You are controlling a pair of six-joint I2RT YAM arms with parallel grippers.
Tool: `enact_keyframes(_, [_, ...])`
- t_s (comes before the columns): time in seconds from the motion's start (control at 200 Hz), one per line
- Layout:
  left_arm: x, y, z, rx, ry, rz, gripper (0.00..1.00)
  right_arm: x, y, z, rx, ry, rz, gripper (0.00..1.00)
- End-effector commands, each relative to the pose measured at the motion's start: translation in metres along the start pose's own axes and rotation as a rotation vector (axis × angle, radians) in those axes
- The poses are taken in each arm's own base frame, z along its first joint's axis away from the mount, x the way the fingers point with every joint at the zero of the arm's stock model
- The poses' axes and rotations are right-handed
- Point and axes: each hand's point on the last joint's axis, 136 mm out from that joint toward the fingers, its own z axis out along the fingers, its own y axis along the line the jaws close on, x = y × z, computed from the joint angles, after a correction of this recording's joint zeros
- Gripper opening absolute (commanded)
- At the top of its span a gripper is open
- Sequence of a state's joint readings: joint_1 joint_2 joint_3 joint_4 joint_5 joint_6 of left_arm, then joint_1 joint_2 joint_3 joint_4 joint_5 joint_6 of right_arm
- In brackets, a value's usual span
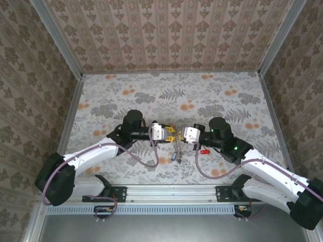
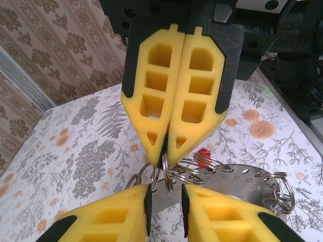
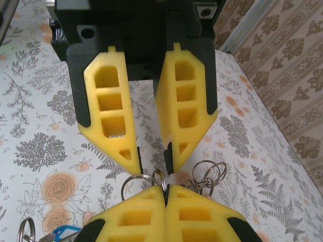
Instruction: Put the keys on the keyring
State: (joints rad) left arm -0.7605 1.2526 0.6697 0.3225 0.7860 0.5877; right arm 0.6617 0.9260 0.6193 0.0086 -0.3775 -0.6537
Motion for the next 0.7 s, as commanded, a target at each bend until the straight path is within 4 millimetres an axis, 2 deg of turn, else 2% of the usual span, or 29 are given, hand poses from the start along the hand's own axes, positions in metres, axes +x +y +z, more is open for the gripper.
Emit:
enact_keyframes(0.0, [-0.013, 0.004, 0.005, 0.007, -0.031, 0.013, 0.25, -0.021, -0.003, 0.000, 0.001, -0.092, -0.006, 0.00])
enact_keyframes(0.195, [-0.017, 0.008, 0.007, -0.015, -0.045, 0.018, 0.24, -0.020, 0.000, 0.002, -0.013, -0.094, 0.002, 0.00])
enact_keyframes(0.47, [-0.026, 0.016, 0.004, -0.050, -0.075, 0.013, 0.21, -0.009, 0.008, 0.003, -0.042, -0.052, -0.009, 0.00])
enact_keyframes(0.7, [-0.028, 0.019, 0.005, -0.056, -0.082, -0.001, 0.16, -0.004, 0.013, 0.003, -0.062, -0.028, -0.019, 0.00])
